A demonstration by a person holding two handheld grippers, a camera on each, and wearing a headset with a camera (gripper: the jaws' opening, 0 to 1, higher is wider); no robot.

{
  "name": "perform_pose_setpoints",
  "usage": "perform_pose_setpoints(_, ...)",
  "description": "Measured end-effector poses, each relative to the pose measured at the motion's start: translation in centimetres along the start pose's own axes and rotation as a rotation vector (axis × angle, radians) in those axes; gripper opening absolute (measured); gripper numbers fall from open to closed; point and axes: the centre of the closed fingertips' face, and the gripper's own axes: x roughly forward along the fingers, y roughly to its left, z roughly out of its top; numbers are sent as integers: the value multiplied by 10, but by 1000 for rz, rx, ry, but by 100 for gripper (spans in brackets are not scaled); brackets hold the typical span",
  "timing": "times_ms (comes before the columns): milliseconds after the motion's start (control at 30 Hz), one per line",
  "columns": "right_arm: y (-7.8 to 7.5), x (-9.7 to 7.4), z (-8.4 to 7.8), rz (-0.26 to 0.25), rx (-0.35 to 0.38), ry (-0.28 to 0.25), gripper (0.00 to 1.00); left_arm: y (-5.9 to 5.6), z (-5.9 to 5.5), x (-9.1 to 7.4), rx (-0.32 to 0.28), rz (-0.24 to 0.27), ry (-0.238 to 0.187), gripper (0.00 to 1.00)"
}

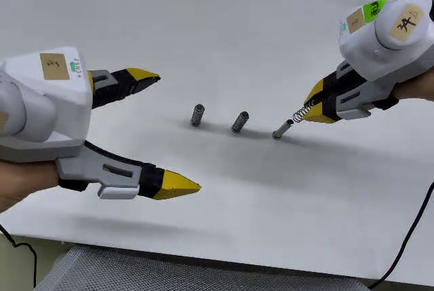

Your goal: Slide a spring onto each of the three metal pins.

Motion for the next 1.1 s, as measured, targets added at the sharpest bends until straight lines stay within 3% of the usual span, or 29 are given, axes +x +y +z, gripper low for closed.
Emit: perform_pose_setpoints(1100,-4,25,-10,16,-7,33,12,-4,5,4,-23,-15,-31,98)
